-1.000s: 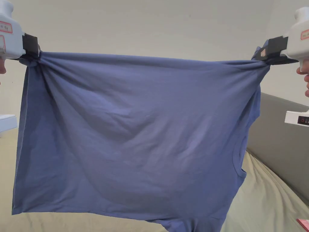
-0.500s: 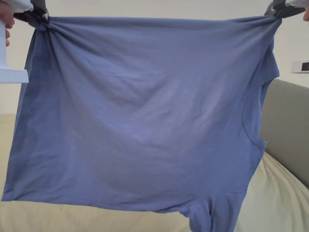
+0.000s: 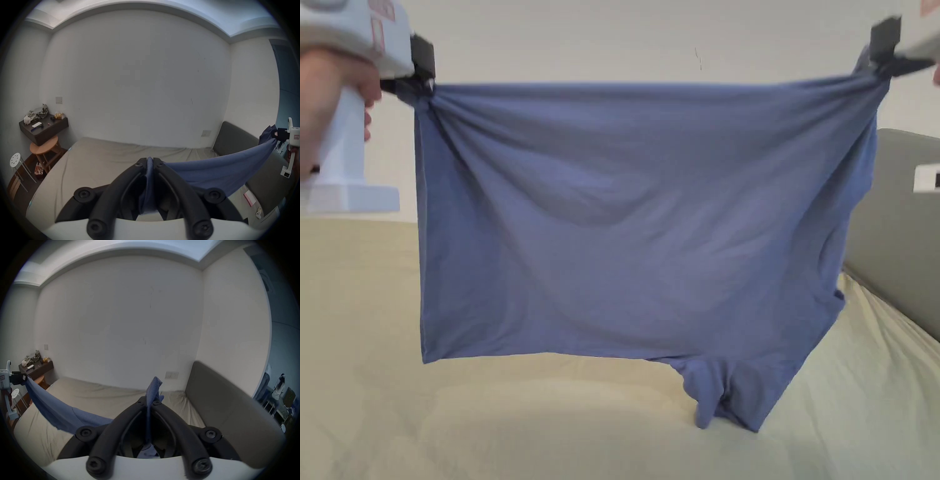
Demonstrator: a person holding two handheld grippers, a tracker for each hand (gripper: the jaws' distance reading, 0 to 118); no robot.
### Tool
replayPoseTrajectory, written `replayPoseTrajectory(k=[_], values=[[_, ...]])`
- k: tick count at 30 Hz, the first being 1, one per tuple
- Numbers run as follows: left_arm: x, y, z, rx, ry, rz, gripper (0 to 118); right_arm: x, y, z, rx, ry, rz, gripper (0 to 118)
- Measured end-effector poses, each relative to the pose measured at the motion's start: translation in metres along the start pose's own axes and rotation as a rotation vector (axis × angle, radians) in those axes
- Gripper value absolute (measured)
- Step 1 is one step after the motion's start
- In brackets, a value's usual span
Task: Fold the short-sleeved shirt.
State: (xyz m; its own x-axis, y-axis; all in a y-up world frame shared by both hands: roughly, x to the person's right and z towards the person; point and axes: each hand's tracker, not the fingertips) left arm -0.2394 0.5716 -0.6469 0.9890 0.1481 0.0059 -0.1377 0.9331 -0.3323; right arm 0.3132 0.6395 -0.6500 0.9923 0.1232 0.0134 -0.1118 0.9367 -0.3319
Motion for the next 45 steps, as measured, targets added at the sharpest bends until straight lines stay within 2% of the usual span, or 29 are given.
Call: replayPoseTrajectory(k=[2, 4, 6, 9, 13, 15, 17, 19, 20, 21, 22, 24, 25, 28, 33, 35, 40, 45], values=[[-0.008, -0.037, -0.019, -0.059, 0.002, 0.028, 5, -0.003, -0.048, -0.023, -0.051, 0.023, -0.037, 4], [-0.016, -0.083, -0.035, -0.105, 0.000, 0.124, 5, -0.009, -0.100, -0.042, -0.107, 0.075, -0.052, 4], [-0.020, -0.134, -0.047, -0.164, -0.006, 0.181, 5, -0.017, -0.155, -0.065, -0.210, 0.078, -0.064, 4], [-0.028, -0.221, -0.063, -0.260, 0.014, 0.196, 5, -0.033, -0.258, -0.080, -0.309, 0.100, -0.116, 4], [-0.042, -0.323, -0.066, -0.366, 0.020, 0.219, 5, -0.049, -0.374, -0.088, -0.461, 0.103, -0.109, 4], [-0.050, -0.366, -0.062, -0.392, 0.012, 0.247, 5, -0.056, -0.426, -0.087, -0.529, 0.090, -0.140, 4], [-0.051, -0.410, -0.059, -0.458, 0.022, 0.244, 5, -0.060, -0.475, -0.096, -0.609, 0.108, -0.109, 4], [-0.051, -0.439, -0.053, -0.503, 0.015, 0.203, 5, -0.071, -0.507, -0.092, -0.653, 0.095, -0.010, 4], [-0.051, -0.453, -0.048, -0.505, 0.007, 0.192, 5, -0.073, -0.521, -0.087, -0.658, 0.091, -0.004, 4], [-0.052, -0.463, -0.044, -0.538, -0.005, 0.173, 5, -0.072, -0.529, -0.084, -0.657, 0.110, -0.016, 3], [-0.054, -0.467, -0.042, -0.532, 0.003, 0.176, 5, -0.070, -0.530, -0.076, -0.582, 0.104, -0.020, 3], [-0.060, -0.467, -0.033, -0.494, -0.028, 0.206, 5, -0.063, -0.520, -0.075, -0.636, 0.108, -0.089, 3], [-0.063, -0.463, -0.031, -0.500, -0.028, 0.228, 5, -0.060, -0.517, -0.073, -0.631, 0.116, -0.085, 3], [-0.070, -0.448, -0.023, -0.503, -0.023, 0.208, 5, -0.054, -0.514, -0.058, -0.652, 0.129, -0.022, 3], [-0.073, -0.435, 0.005, -0.563, -0.028, 0.052, 5, -0.042, -0.526, -0.015, -0.699, 0.162, 0.019, 3], [-0.072, -0.437, 0.025, -0.571, -0.056, 0.034, 5, -0.039, -0.533, 0.003, -0.735, 0.196, 0.042, 3], [-0.065, -0.464, 0.085, -0.675, -0.093, -0.164, 5, -0.036, -0.550, 0.060, -0.747, 0.212, 0.084, 3], [-0.070, -0.492, 0.161, -0.705, -0.127, -0.074, 5, -0.033, -0.565, 0.118, -0.790, 0.269, 0.141, 3]])
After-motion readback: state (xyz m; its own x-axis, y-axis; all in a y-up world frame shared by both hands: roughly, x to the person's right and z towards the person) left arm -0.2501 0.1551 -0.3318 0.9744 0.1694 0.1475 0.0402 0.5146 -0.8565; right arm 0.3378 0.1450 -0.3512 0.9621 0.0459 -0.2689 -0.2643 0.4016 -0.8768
